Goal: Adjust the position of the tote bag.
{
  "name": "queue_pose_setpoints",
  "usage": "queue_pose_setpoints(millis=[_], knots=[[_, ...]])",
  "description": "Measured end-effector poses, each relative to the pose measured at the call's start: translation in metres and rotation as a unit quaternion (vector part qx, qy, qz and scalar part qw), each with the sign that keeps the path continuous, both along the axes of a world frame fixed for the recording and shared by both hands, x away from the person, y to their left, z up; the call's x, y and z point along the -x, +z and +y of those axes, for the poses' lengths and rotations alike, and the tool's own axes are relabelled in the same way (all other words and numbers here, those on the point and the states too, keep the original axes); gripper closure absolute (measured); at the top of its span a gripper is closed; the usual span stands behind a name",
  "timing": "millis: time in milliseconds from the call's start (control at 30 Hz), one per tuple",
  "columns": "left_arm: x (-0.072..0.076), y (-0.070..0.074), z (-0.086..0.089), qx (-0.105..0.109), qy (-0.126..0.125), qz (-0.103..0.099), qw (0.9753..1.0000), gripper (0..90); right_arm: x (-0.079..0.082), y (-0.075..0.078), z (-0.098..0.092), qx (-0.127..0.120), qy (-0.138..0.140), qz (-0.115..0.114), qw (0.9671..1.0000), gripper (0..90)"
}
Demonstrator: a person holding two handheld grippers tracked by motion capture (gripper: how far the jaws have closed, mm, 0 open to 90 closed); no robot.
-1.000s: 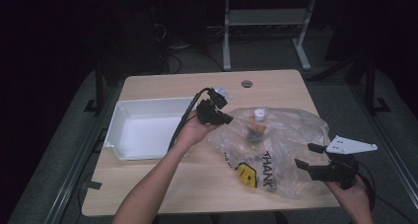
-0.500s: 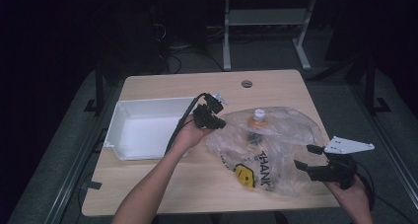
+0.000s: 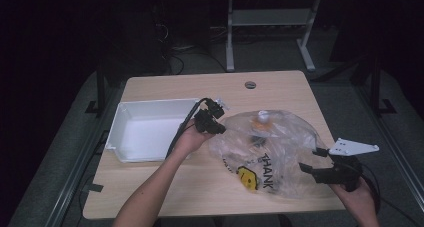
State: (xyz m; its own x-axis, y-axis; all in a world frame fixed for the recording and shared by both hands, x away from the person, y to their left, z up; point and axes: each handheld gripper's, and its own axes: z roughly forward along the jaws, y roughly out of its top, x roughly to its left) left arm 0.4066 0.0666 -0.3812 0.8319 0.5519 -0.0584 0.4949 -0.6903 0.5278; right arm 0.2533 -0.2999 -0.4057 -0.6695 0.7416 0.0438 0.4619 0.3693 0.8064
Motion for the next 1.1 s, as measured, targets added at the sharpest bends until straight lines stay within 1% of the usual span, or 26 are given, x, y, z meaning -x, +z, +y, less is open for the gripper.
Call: queue_pose_setpoints(millis=[67, 133, 233, 300, 333, 467, 500, 567, 633, 700, 733, 767, 833, 867, 967, 1100], knots=[[0.000, -0.001, 0.001, 0.005, 0.004, 0.001, 1.0000, 89.7, 0.000, 0.000, 0.000, 0.002, 0.001, -0.001, 1.0000, 26.7], [0.000, 0.000, 0.002, 0.004, 0.001, 0.000, 1.0000, 89.2, 0.001, 0.001, 0.000, 0.001, 0.001, -0.003, 1.0000, 26.7], [0.002, 0.003, 0.003, 0.009, 0.000, -0.006, 0.9999, 85.0, 0.001, 0.001, 0.000, 0.001, 0.001, -0.004, 1.0000, 26.7], [0.003, 0.004, 0.004, 0.010, 0.000, -0.006, 0.9999, 82.3, 0.001, 0.001, 0.000, 0.001, 0.001, -0.004, 1.0000, 26.7], [0.005, 0.005, 0.004, 0.013, 0.000, -0.011, 0.9999, 80.6, 0.001, 0.001, 0.000, 0.002, 0.001, -0.005, 1.0000, 26.7], [0.009, 0.013, 0.009, 0.027, -0.004, -0.014, 0.9995, 71.7, 0.001, 0.001, 0.000, 0.001, -0.001, -0.005, 1.0000, 26.6], [0.010, 0.015, 0.011, 0.028, -0.005, -0.014, 0.9995, 67.8, 0.001, 0.001, 0.000, 0.001, -0.001, -0.006, 1.0000, 26.6], [0.012, 0.018, 0.014, 0.030, -0.008, -0.014, 0.9994, 63.2, 0.001, 0.001, 0.000, 0.000, -0.002, -0.004, 1.0000, 26.6], [0.015, 0.023, 0.017, 0.041, -0.011, -0.015, 0.9990, 59.3, 0.001, 0.001, 0.001, 0.002, 0.000, -0.005, 1.0000, 26.6], [0.017, 0.027, 0.018, 0.046, -0.016, -0.019, 0.9986, 55.6, 0.001, 0.001, 0.001, 0.002, 0.000, -0.004, 1.0000, 26.6], [0.020, 0.031, 0.019, 0.055, -0.019, -0.019, 0.9981, 53.7, 0.001, 0.001, 0.001, 0.003, 0.000, -0.005, 1.0000, 26.6], [0.021, 0.033, 0.019, 0.058, -0.022, -0.021, 0.9979, 52.7, 0.001, 0.001, 0.001, 0.003, 0.000, -0.005, 1.0000, 26.6], [0.024, 0.038, 0.017, 0.065, -0.027, -0.022, 0.9973, 49.8, 0.001, 0.001, 0.001, 0.002, 0.000, -0.004, 1.0000, 26.6], [0.025, 0.041, 0.016, 0.066, -0.033, -0.023, 0.9970, 48.9, 0.001, 0.001, 0.001, 0.001, -0.001, -0.003, 1.0000, 26.6], [0.027, 0.049, 0.010, 0.075, -0.045, -0.029, 0.9958, 47.4, 0.001, 0.001, 0.001, 0.001, -0.001, -0.002, 1.0000, 26.6], [0.028, 0.057, -0.003, 0.082, -0.061, -0.035, 0.9941, 44.4, 0.001, 0.001, 0.000, 0.000, -0.002, -0.002, 1.0000, 26.6]])
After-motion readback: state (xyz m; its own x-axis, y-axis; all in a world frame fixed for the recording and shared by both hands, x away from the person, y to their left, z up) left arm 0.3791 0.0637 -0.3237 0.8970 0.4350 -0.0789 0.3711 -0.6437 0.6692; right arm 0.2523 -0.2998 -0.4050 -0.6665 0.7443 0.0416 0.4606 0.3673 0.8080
